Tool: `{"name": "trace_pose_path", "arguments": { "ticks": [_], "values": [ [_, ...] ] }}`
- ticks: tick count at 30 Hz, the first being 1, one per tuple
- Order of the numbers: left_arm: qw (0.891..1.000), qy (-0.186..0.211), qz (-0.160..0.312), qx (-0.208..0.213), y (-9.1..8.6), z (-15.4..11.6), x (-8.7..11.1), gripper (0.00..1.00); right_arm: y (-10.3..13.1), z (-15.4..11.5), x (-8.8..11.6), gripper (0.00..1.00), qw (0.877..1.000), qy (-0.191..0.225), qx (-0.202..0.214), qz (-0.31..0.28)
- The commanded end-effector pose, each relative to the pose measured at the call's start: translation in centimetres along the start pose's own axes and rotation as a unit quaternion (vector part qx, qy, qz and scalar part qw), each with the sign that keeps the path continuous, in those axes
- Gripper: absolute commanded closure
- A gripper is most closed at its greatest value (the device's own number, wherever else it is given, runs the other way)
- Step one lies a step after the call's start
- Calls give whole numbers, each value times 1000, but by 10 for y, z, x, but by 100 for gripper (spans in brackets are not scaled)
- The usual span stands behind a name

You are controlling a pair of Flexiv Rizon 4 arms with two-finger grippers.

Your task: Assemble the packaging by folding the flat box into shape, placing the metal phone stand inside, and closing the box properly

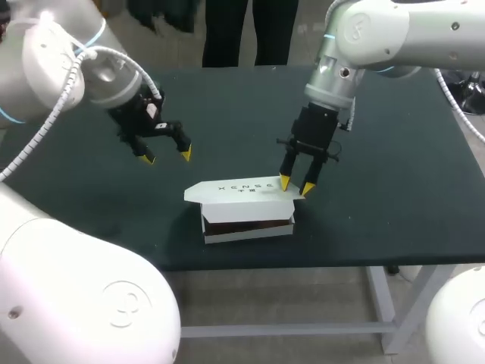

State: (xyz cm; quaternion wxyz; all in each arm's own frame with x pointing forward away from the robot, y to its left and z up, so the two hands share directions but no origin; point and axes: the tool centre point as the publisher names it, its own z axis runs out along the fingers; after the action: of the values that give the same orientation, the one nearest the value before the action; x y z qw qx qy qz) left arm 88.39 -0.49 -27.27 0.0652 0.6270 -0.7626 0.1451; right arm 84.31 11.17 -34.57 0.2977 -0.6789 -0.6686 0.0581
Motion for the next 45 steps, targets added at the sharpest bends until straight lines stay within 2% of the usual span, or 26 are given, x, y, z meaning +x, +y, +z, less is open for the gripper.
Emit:
{"name": "trace_pose_path", "arguments": {
  "ticks": [1,8,11,15,19,21,33,37,38,39,40,41,45],
  "values": [
    [998,-48,-1,-38,-3,-3,4,0,-4,1,-1,54,1000,1,-6,0],
    [998,-48,-1,-38,-3,-3,4,0,-4,3,3,55,1000,2,-5,-4],
    [997,-11,-25,-67,-13,4,7,0,-4,3,4,54,1000,1,-9,-4],
    [994,19,-53,-94,-13,12,12,0,-4,4,3,55,1000,0,-14,-3],
    [989,12,-84,-118,2,21,22,0,-6,3,2,54,1000,2,-17,-3],
    [987,-39,-122,-93,11,23,29,0,-6,4,1,54,1000,2,-18,-3],
    [987,-39,-122,-93,11,23,29,0,-4,7,1,55,1000,3,-17,-3],
    [973,-17,-180,-146,5,28,34,0,-4,8,2,55,1000,4,-18,-3],
    [971,-17,-186,-151,6,30,36,7,-4,8,2,55,1000,4,-19,-4],
    [970,-16,-184,-156,9,32,37,37,-5,8,2,55,1000,5,-19,-4],
    [969,-22,-188,-158,12,34,38,50,-5,8,2,55,1000,5,-19,-4],
    [968,-29,-192,-159,15,36,40,46,-5,8,1,54,1000,5,-20,-4],
    [967,-25,-192,-167,26,38,44,54,-6,8,1,55,1000,3,-27,-4]
  ]
}}
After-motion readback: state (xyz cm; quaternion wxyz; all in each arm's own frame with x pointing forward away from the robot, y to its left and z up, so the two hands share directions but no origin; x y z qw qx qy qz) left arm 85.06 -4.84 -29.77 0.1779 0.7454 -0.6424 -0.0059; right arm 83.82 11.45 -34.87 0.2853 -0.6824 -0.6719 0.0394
